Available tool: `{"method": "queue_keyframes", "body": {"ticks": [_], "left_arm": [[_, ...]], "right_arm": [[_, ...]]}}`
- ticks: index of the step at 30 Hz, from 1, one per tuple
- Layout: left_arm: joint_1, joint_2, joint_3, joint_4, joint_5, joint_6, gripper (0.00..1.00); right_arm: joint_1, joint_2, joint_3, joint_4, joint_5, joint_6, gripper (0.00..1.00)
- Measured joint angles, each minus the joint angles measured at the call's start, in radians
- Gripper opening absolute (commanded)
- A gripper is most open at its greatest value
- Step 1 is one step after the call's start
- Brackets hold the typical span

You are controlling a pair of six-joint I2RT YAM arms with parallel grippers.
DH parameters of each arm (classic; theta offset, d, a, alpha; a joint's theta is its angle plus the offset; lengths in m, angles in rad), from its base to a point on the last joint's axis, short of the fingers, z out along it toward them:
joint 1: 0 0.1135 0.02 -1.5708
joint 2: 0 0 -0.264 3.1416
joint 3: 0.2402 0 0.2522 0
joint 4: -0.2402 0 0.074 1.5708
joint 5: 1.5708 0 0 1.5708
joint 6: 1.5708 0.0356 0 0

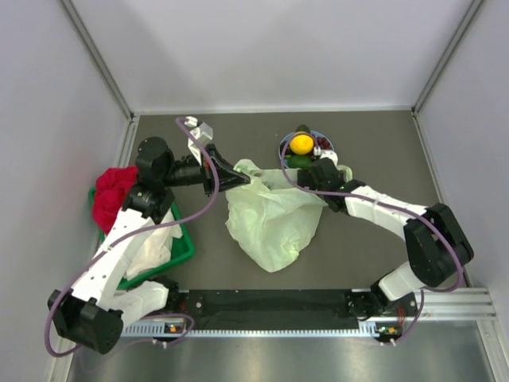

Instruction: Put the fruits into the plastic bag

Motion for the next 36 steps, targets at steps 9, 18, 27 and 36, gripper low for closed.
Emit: {"method": "queue_keyframes", "body": {"ticks": [9,18,27,36], "left_arm": [[0.002,0.023,-0.002,-0.122,-0.13,0.076,0.0],[0.002,0.05,-0.002,-0.247,-0.319,0.157,0.0],[0.002,0.035,-0.002,-0.32,-0.439,0.223,0.0],[0.002,-0.031,-0.002,-0.354,-0.544,0.26,0.0]], "right_arm": [[0.008,-0.114,-0.052,0.016,-0.165,0.0,0.93],[0.185,-0.171,-0.064,0.061,-0.341,0.039,0.92],[0.2,-0.336,-0.067,0.061,-0.352,0.032,0.92],[0.201,-0.518,-0.056,0.055,-0.187,-0.039,0.93]]}}
